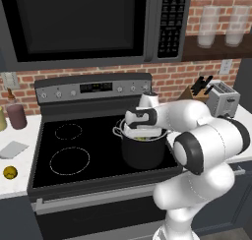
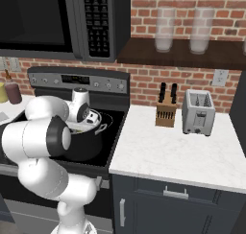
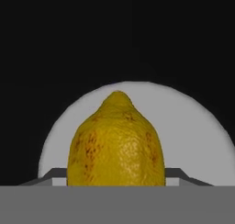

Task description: Put the lemon and lemon in the pot. Retrieve the spatula and lightly stir the vegetables in the pot.

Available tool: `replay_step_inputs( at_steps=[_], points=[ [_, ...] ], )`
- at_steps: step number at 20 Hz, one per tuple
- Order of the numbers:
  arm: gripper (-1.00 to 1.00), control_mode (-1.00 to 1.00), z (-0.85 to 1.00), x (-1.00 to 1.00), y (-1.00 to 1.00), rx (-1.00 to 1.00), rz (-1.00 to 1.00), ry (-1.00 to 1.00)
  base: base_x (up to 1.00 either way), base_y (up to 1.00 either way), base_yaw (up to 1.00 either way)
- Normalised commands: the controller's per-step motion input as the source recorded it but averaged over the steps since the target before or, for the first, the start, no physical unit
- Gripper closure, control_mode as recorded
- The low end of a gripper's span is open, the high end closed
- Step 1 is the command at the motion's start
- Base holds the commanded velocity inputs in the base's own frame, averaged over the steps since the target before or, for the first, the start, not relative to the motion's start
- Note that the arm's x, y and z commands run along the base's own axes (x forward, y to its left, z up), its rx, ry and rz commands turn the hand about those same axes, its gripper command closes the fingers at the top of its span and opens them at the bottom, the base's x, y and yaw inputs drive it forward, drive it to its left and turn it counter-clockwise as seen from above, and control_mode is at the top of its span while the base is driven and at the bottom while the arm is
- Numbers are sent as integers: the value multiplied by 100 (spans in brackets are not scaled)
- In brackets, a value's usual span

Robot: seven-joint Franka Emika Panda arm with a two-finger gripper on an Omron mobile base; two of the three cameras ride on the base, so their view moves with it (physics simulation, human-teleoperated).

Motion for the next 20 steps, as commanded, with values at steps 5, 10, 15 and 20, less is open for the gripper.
replay_step_inputs(
  at_steps=[5,10,15,20],
  points=[
    [-100,-100,0,-2,0,5,0,-2,0,0,0],
    [-100,-100,2,-3,-17,6,0,-16,0,0,0],
    [-100,-100,42,-7,-8,6,0,-18,0,0,0],
    [-100,-100,71,-5,0,2,0,-10,0,0,0]
  ],
)
